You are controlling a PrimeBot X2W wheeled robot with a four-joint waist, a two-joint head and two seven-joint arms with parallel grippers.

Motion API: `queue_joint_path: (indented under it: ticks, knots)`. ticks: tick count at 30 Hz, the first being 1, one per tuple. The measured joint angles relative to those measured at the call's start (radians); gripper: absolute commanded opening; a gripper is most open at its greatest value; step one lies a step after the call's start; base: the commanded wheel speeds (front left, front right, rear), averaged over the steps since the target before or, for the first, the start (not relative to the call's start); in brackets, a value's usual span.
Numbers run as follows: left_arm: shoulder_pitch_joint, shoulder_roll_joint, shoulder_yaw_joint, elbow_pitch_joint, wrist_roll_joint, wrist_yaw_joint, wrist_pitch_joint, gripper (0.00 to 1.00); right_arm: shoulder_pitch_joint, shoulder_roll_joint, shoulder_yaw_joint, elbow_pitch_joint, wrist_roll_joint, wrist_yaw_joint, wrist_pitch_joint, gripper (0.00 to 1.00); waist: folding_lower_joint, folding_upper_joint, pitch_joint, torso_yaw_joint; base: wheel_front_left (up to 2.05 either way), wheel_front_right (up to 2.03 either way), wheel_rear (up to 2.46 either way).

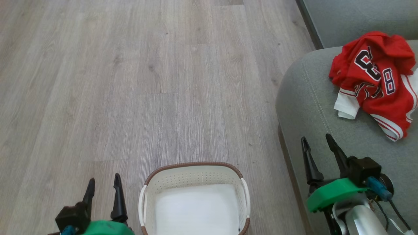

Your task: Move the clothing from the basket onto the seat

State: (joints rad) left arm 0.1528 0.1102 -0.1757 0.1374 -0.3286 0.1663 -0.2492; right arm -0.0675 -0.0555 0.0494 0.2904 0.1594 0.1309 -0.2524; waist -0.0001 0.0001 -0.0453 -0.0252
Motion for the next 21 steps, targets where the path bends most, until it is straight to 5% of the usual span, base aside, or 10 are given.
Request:
queue_joint_path:
  ticks: [21]
  knots:
    - [-0.001, -0.026, 0.031, 0.02, 0.036, -0.027, 0.0, 1.0, 0.0, 0.0, 0.008, 0.007, 0.005, 0.0, 0.0, 1.0, 0.0, -0.0001, 0.011, 0.013, 0.0, 0.0, 0.0]
